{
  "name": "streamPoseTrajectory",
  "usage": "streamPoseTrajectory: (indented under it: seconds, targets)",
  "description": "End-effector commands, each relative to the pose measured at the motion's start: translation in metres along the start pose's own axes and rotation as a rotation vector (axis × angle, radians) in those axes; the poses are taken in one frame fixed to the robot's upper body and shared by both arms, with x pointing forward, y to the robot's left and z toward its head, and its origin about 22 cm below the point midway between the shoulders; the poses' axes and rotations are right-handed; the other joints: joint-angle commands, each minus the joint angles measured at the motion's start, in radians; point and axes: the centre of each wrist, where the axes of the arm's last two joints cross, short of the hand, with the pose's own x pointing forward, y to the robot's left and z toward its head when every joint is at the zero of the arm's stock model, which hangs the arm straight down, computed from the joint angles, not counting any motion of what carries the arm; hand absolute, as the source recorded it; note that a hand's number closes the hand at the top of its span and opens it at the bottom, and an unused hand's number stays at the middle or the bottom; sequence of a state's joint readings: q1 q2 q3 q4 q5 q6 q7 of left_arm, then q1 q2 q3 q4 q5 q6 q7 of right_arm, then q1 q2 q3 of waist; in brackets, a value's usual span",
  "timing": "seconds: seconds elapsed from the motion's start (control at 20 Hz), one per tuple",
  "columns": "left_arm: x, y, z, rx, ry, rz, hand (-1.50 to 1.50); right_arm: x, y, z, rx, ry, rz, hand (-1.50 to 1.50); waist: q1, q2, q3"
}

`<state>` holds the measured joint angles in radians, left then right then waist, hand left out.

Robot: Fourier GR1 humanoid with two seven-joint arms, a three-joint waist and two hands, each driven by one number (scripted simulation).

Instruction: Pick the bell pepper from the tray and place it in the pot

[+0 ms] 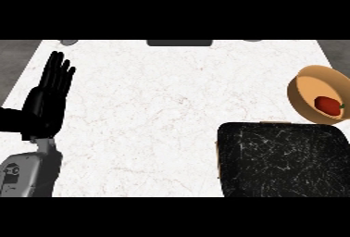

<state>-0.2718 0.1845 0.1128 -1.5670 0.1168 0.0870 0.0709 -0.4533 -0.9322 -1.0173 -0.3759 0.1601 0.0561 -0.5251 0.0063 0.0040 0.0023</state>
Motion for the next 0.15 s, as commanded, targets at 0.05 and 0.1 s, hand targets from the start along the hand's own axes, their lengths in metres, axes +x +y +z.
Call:
streamPoseTrajectory:
  seconds: [0.05, 0.1]
  targets:
    - [-0.012, 0.0, 0.002, -0.007, 0.009, 0.012, 0.0, -0.009, -0.025, 0.008, -0.01, -0.006, 0.002, -1.5, 0.002, 0.001, 0.0]
    - [0.005, 0.001, 0.001, 0.002, 0.005, -0.009, 0.0, -0.004, -0.05, 0.009, -0.002, -0.006, 0.011, -1.5, 0.001, 0.0, 0.001]
